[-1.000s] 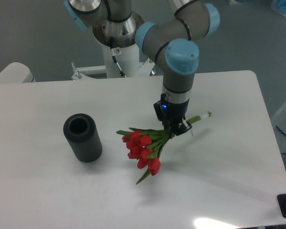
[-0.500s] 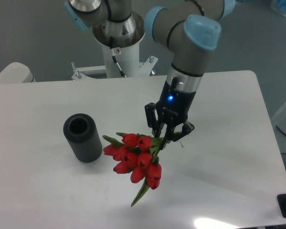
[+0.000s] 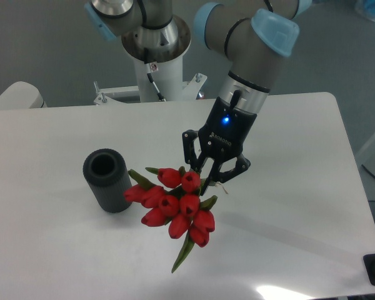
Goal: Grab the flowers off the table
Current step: 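Lift the red tulip bouquet up off the table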
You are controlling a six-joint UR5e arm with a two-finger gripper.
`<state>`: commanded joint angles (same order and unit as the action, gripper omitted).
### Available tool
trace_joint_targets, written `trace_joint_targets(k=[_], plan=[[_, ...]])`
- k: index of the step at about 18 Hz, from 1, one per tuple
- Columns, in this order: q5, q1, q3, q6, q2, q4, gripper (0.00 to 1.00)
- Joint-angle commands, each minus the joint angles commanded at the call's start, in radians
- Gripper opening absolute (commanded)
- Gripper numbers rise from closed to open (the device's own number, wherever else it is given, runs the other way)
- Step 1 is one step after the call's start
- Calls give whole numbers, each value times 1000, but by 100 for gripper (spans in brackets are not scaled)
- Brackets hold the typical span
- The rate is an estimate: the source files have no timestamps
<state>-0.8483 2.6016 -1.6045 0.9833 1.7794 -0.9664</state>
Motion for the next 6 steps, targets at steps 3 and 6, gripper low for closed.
trace_joint_targets(k=[3, 6], plan=[[2, -2, 5, 2, 0, 0, 28], [3, -2, 8, 2, 0, 0, 28]])
